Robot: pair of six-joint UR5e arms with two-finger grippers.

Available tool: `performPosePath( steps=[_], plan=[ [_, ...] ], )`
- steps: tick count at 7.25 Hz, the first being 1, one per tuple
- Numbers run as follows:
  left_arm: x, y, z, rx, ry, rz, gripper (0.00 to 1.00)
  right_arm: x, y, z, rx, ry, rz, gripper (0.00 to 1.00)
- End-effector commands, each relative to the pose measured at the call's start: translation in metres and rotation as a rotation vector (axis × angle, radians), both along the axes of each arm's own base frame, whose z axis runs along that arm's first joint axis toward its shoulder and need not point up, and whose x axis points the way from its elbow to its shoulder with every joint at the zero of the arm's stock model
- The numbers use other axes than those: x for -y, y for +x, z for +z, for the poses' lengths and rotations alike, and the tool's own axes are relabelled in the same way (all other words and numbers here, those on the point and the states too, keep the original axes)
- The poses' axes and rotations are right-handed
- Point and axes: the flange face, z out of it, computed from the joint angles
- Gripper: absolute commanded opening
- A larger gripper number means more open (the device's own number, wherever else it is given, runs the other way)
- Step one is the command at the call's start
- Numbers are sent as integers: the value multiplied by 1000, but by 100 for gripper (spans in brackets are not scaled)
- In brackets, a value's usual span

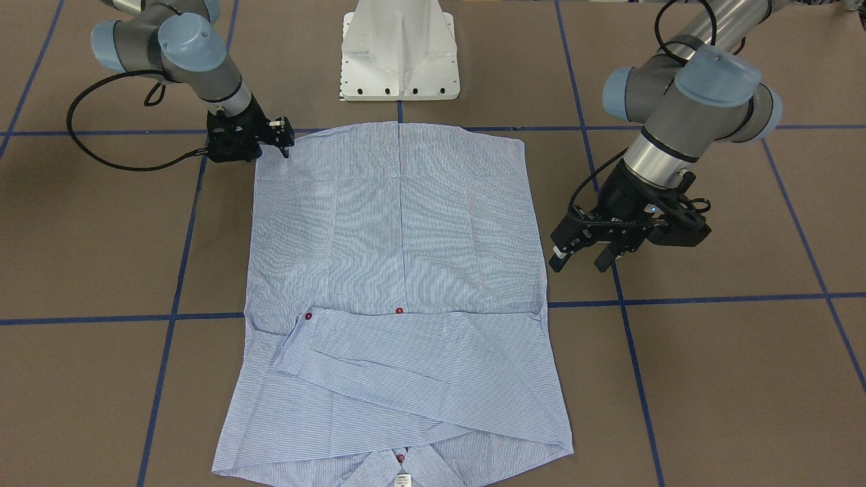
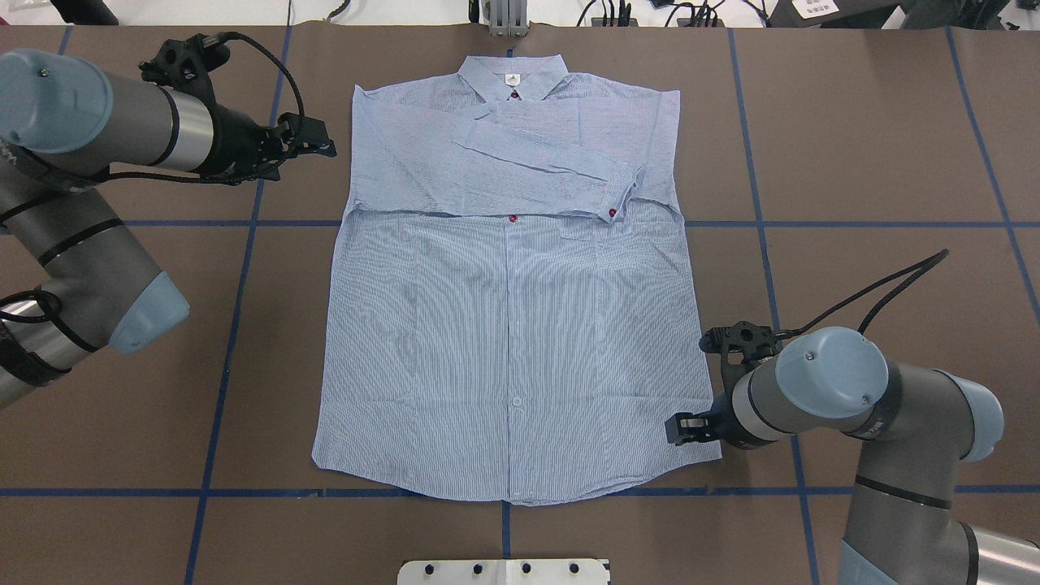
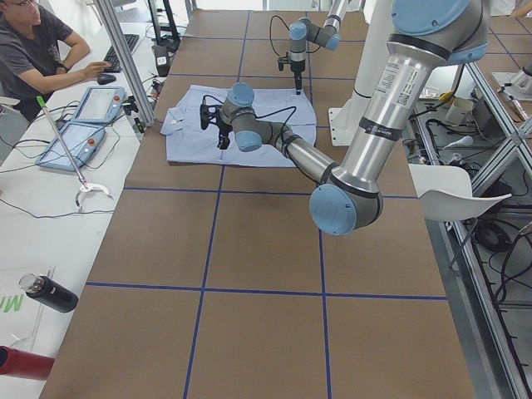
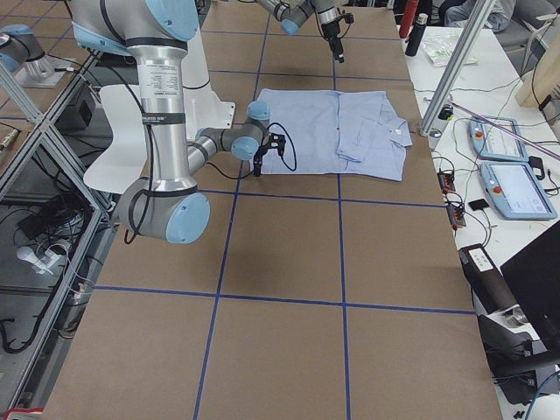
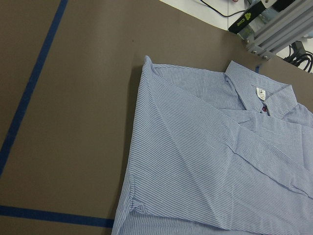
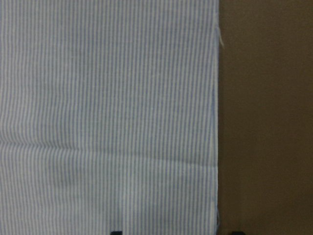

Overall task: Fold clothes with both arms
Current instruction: 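Lower the left gripper to its nearest hem corner while the right aligns at the other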

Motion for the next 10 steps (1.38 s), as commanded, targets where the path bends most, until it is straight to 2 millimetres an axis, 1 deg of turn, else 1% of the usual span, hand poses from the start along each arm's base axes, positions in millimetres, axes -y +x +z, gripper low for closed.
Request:
performPosePath(
  steps=[1,2,3,5,6,8,9,10],
  plan=[
    [1,-1,1,1,-2,-2,96,-2,-1,-1,4,-12,-13,58],
    [1,1,1,1,-2,0,96,-3,-1,-1,5,-16,-17,46],
    [2,1,0,1,-2,-2,95,-3,-1,-1,5,-16,-17,39],
    [2,2,0,1,-2,0,93,-3,-1,-3,9,-14,-17,11],
    [2,1,0,2,-3,0,91,-3,0,-5,14,-12,-17,0],
    [2,1,-1,0,-1,0,90,-4,1,-16,36,-7,-21,0],
    [1,0,2,3,-4,0,89,-3,0,-20,45,-4,-21,0],
    [-2,-2,0,-4,-6,4,89,0,-1,-26,55,1,-15,0]
  ],
)
